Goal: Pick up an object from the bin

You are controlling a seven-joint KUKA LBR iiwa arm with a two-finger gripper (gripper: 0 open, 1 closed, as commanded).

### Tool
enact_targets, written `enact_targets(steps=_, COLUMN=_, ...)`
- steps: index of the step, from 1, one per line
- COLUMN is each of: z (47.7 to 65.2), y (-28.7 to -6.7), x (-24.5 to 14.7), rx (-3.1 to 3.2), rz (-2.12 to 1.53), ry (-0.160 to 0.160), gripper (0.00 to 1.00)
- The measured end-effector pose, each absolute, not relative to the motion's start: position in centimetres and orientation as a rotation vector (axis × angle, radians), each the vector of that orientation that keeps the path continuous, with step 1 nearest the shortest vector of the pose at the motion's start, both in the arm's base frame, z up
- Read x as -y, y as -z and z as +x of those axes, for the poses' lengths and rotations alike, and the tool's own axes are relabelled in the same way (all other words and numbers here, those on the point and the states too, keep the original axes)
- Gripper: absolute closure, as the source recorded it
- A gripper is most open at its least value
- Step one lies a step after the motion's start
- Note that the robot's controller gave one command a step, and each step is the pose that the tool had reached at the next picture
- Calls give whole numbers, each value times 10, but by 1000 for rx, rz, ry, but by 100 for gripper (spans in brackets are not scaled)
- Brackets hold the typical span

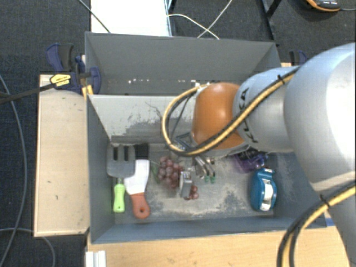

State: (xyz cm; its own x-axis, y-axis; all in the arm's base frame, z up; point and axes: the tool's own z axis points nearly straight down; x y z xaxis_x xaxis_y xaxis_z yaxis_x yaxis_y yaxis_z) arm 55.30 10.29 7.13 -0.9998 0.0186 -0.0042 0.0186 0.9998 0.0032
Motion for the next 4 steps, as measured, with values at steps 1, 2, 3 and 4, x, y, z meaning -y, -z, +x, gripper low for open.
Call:
enact_targets(steps=1, z=556, y=-102, x=-115, rx=-3116, rz=-159, ry=1, gripper=0)
enact_targets(steps=2, z=531, y=-100, x=-112, rx=-3131, rz=192, ry=-4, gripper=0)
enact_targets(steps=3, z=545, y=-71, x=-114, rx=-3121, rz=-62, ry=0, gripper=0)
enact_targets(steps=4, z=513, y=-72, x=-124, rx=-3094, rz=502, ry=-5, gripper=100)
